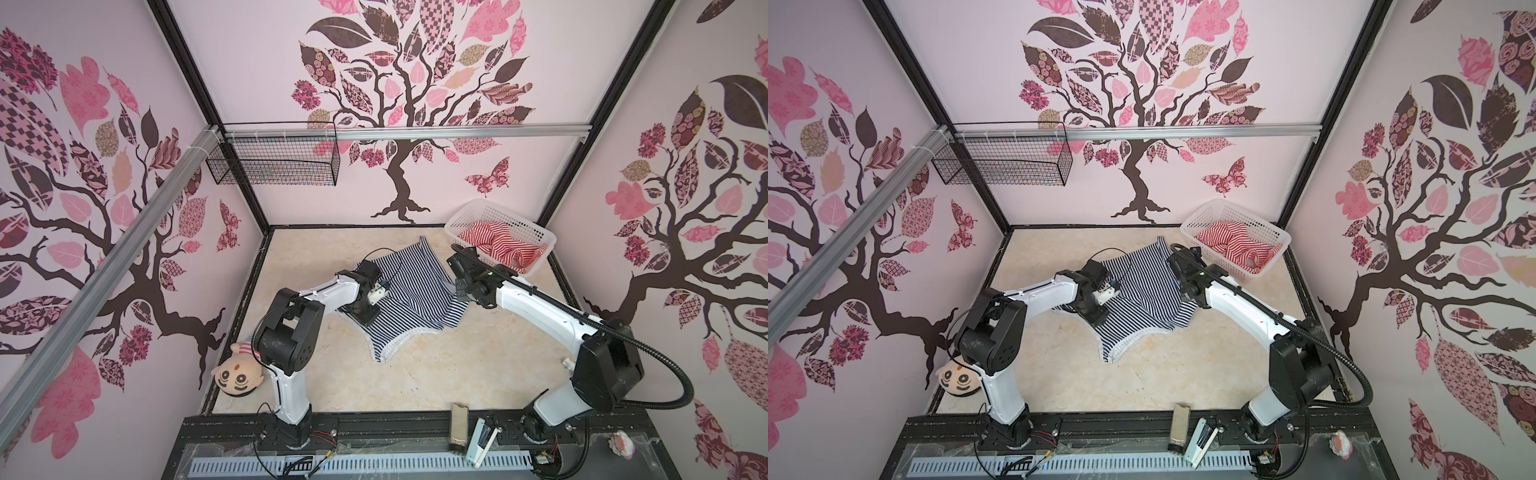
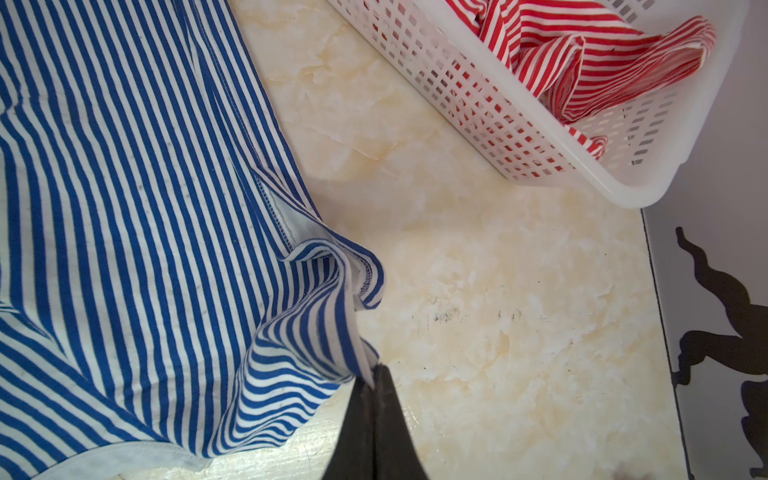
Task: Fold and stack the tank tops
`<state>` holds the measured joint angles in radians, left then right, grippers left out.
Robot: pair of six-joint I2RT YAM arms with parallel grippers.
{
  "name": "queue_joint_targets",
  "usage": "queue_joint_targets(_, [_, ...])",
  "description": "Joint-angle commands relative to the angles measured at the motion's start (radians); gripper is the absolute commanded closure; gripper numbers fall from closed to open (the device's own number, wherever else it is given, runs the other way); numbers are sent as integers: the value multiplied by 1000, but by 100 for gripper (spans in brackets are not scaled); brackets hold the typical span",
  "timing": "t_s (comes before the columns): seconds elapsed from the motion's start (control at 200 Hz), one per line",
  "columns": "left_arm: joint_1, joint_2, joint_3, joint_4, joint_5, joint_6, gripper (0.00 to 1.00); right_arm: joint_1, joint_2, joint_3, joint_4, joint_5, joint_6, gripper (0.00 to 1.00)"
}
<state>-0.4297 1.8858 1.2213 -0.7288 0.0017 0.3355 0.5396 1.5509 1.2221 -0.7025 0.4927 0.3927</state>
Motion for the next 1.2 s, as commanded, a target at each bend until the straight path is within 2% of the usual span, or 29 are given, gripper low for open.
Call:
queue_joint_targets(0.0, [27, 50, 26, -4, -43, 37, 45, -10, 8, -13, 1, -8, 15, 100])
queue_joint_targets(0.085, [60, 92, 66, 8, -111, 60, 44, -12, 8, -24, 5, -26, 23, 100])
queue_joint_targets(0.19, [129, 184, 198, -17, -163, 80, 43, -11, 4, -55, 16, -77, 48, 100])
queue_joint_targets(0.34, [230, 387, 548, -107, -217, 74, 42, -1, 5, -129, 48, -214, 104, 100])
queue_joint_targets(0.56, [306, 701, 1160, -238, -343, 97, 41, 133, 67, -184, 125, -307, 205, 100])
queue_joint_targets(0.65, [311, 731, 1266, -231, -398, 101, 40, 224, 115, -162, 142, -323, 254, 100])
queue_joint_targets(0.72, [313, 672, 1219, -195, -394, 74, 40, 300, 171, -127, 140, -314, 291, 100])
queue_joint_targets(0.78, [313, 582, 1103, -142, -362, 44, 40, 363, 220, -92, 133, -310, 320, 100])
queue_joint_targets(0.866, [313, 400, 875, -57, -258, 9, 40, 437, 274, -44, 126, -306, 350, 100])
queue_joint_targets(0.931, [311, 268, 715, -37, -144, -15, 39, 475, 296, -19, 118, -305, 367, 100])
queue_joint_targets(0.996, [295, 166, 565, -30, -75, -24, 39, 496, 296, -13, 108, -310, 377, 100])
queue_joint_targets(1.066, [261, 90, 431, -36, -41, -6, 39, 503, 264, -31, 95, -294, 385, 95])
queue_joint_targets(1.196, [185, 6, 219, 7, -57, 15, 39, 496, 161, -39, 3, -167, 373, 74])
